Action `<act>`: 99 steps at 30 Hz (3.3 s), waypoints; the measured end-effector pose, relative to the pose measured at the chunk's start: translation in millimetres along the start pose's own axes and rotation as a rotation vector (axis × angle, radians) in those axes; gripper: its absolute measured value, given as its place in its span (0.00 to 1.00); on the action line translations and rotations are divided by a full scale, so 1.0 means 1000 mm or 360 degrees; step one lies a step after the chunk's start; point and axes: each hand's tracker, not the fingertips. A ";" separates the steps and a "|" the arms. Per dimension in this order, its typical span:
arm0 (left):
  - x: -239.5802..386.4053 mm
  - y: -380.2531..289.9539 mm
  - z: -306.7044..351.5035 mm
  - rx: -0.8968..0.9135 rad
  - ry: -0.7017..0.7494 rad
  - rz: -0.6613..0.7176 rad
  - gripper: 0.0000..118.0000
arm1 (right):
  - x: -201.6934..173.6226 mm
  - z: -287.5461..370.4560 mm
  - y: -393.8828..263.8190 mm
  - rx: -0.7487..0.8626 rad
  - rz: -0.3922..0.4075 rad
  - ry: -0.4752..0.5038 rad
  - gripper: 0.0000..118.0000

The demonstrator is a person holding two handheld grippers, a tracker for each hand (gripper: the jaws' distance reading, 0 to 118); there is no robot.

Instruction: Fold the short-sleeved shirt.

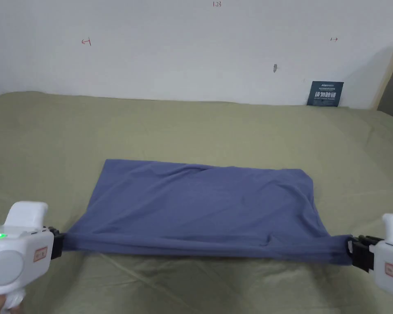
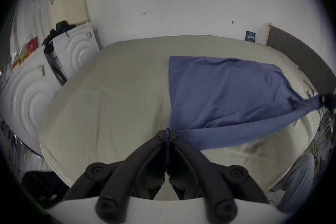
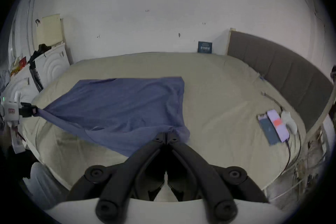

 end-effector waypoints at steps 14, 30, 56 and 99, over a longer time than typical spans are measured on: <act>-0.010 -0.043 0.000 -0.0171 -0.0057 -0.0047 0.46 | 0.001 -0.006 -0.057 -0.0168 0.0021 -0.0002 0.42; -0.031 -0.048 0.020 -0.0059 -0.0029 0.0140 0.00 | 0.007 0.017 -0.053 -0.0038 -0.0119 -0.0091 0.00; -0.006 -0.063 -0.001 -0.0258 -0.0125 0.0088 0.02 | 0.003 -0.002 -0.073 -0.0345 -0.0057 0.0071 1.00; 0.005 0.091 -0.112 -0.0197 -0.0153 0.0069 0.87 | 0.001 -0.136 0.068 -0.0336 0.0022 -0.0134 0.87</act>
